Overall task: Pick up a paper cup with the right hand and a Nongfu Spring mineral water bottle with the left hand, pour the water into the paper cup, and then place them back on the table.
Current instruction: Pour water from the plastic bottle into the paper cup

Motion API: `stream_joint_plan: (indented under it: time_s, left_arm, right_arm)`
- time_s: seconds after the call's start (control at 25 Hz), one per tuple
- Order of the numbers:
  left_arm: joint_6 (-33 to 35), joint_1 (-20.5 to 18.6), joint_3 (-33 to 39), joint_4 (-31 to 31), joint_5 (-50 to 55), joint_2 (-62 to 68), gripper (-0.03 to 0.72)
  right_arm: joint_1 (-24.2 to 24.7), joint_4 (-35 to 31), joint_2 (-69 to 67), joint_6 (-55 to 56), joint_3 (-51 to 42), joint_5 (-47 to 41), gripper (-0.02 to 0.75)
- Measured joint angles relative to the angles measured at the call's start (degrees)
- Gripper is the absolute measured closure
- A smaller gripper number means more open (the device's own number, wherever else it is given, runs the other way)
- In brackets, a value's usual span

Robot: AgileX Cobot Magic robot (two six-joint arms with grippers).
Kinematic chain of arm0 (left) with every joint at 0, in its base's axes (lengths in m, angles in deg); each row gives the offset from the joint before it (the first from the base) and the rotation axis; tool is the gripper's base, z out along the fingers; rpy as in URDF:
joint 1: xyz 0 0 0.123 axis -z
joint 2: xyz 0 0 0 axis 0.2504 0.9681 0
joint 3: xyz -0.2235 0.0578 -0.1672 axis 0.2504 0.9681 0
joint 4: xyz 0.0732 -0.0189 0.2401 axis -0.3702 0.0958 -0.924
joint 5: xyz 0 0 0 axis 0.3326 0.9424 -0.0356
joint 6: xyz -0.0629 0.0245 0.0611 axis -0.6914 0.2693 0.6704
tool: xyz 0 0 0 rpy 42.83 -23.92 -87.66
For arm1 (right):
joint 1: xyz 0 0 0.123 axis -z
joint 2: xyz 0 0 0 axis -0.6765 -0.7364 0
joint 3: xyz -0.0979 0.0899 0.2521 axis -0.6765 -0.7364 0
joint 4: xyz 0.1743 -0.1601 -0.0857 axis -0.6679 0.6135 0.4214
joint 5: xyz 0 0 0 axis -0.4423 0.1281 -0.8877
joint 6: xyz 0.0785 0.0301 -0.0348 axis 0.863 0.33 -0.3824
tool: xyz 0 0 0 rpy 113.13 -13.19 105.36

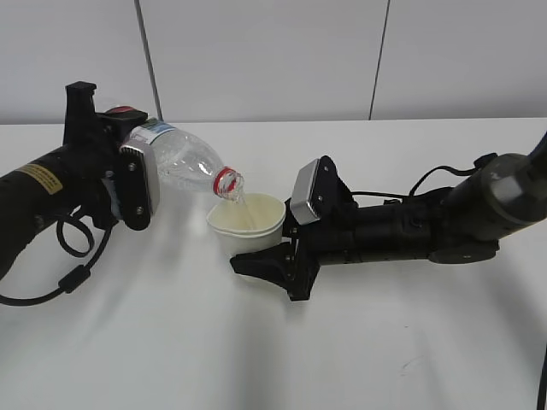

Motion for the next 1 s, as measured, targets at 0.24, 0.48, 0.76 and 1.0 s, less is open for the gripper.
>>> stream_joint_plan:
  time_s: [0.24, 0.48, 0.76, 1.0]
  left_arm:
    - [0.4, 0.0, 0.0, 0.4, -0.4, 0.0, 0.342]
    - [0.5, 0.0, 0.0, 0.6, -0.8, 0.0, 0.343]
    - [2.0, 0.0, 0.0, 0.6, -1.8, 0.0, 0.343]
    - [2.5, 0.0, 0.0, 0.6, -2.1, 0.0, 0.343]
  right_arm:
    - [0.0, 1.5, 0.0, 0.1, 0.0, 0.0, 0.250]
    - [0.0, 1.8, 0.0, 0.1, 0.0, 0.0, 0.251]
    - [0.0, 1.8, 0.0, 0.2, 0.0, 0.0, 0.251]
    - [0.0, 1.8, 0.0, 0.2, 0.0, 0.0, 0.251]
